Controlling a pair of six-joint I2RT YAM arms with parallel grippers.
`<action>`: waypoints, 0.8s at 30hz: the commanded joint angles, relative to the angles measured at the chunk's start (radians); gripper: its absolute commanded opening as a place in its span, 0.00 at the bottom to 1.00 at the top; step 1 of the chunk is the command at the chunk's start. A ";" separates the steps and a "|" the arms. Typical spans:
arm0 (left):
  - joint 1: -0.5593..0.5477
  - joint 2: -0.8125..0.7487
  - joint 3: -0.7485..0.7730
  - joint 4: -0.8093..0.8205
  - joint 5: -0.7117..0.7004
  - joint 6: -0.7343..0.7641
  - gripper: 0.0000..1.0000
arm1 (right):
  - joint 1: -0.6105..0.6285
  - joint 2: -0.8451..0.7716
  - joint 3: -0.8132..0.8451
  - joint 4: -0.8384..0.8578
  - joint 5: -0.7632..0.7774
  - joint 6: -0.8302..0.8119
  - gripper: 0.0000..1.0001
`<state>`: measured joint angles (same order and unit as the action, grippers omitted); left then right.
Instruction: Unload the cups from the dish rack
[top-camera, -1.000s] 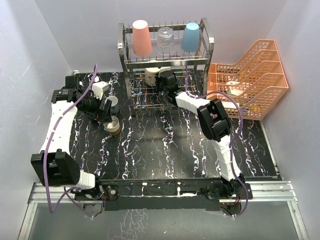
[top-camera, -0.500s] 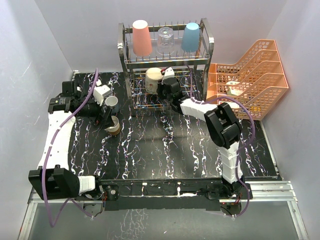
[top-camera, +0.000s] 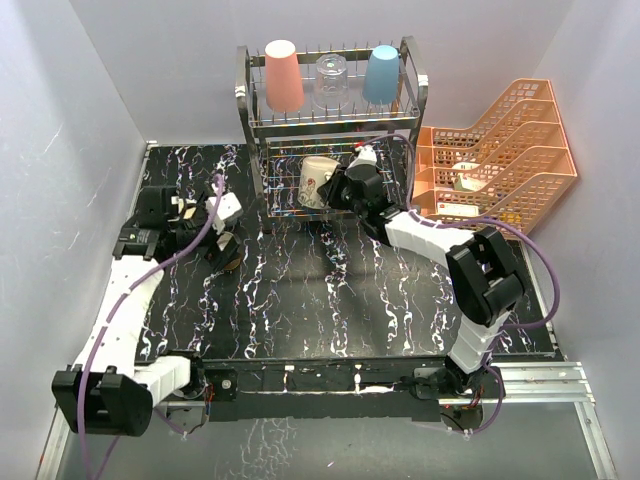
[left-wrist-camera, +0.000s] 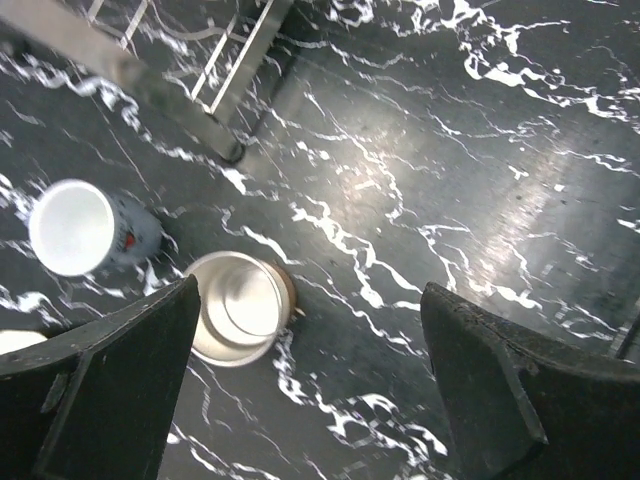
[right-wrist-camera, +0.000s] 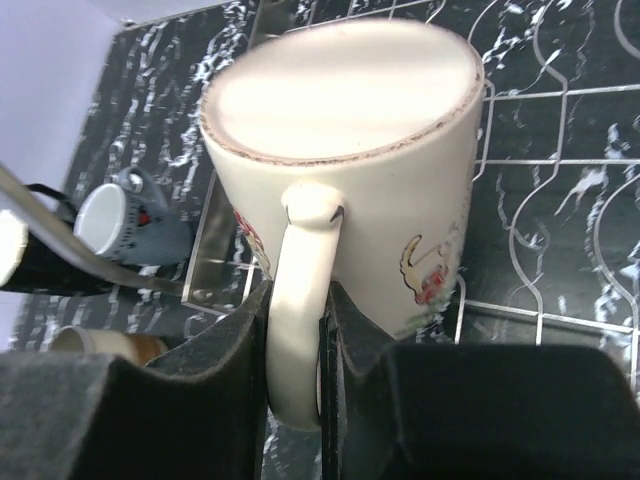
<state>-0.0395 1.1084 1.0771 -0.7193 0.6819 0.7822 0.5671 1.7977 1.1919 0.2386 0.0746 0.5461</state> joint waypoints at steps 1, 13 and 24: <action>-0.072 -0.077 -0.097 0.269 -0.013 0.044 0.89 | 0.004 -0.128 -0.005 0.156 -0.054 0.157 0.08; -0.360 -0.154 -0.395 0.792 -0.308 0.212 0.85 | 0.005 -0.195 -0.030 0.170 -0.148 0.426 0.08; -0.427 -0.112 -0.519 1.195 -0.383 0.265 0.85 | 0.006 -0.312 -0.092 0.188 -0.200 0.563 0.08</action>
<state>-0.4545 0.9905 0.5468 0.2798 0.3115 1.0515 0.5690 1.6081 1.0973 0.2180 -0.0883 1.0199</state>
